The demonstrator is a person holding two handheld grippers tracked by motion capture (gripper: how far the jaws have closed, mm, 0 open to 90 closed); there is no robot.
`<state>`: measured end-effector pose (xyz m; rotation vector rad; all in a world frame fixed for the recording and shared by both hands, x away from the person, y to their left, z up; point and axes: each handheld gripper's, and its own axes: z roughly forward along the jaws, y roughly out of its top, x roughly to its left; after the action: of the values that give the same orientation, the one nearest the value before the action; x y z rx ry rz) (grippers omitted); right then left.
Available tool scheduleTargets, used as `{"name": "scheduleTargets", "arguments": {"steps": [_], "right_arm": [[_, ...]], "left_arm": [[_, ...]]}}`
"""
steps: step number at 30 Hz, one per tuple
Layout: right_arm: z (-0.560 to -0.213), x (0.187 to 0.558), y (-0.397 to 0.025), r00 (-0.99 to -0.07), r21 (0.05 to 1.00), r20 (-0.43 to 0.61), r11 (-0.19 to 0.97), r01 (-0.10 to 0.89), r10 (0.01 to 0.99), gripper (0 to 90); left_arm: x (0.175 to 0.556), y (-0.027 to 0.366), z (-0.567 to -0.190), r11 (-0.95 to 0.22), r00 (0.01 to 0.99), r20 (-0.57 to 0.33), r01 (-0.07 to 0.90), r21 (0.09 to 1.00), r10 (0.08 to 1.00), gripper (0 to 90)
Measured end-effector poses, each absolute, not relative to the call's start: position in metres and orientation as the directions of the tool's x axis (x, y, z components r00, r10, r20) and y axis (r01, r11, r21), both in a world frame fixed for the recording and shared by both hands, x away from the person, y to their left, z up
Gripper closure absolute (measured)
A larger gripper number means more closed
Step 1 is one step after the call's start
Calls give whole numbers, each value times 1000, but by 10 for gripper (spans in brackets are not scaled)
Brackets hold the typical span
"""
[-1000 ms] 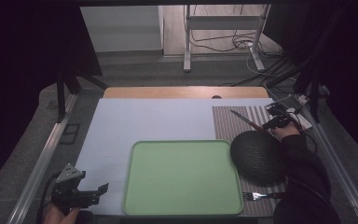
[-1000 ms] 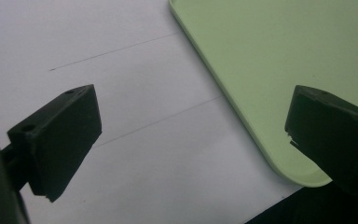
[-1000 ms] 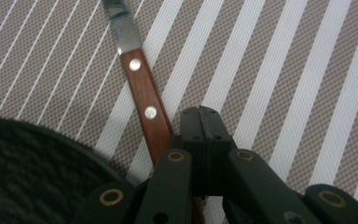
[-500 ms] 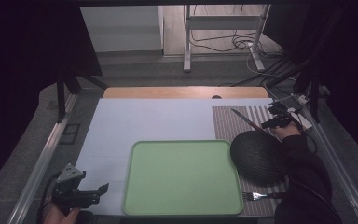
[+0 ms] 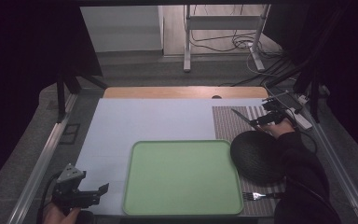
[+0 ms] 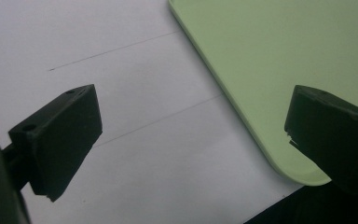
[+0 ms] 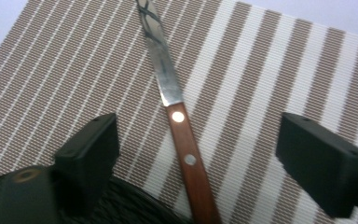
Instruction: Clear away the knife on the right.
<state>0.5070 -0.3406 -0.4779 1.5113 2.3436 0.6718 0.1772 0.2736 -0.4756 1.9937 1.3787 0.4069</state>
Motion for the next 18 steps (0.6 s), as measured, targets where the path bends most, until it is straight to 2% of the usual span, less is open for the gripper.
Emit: {"name": "scheduleTargets", "arguments": {"steps": [8, 18], "right_arm": [[-481, 509, -330, -430, 502, 4, 370, 781, 903, 0], [-481, 512, -319, -448, 498, -11, 393, 773, 894, 0]], "left_arm": [[177, 273, -476, -219, 395, -115, 704, 675, 912, 39], [178, 273, -476, -221, 397, -117, 705, 674, 910, 40]]}}
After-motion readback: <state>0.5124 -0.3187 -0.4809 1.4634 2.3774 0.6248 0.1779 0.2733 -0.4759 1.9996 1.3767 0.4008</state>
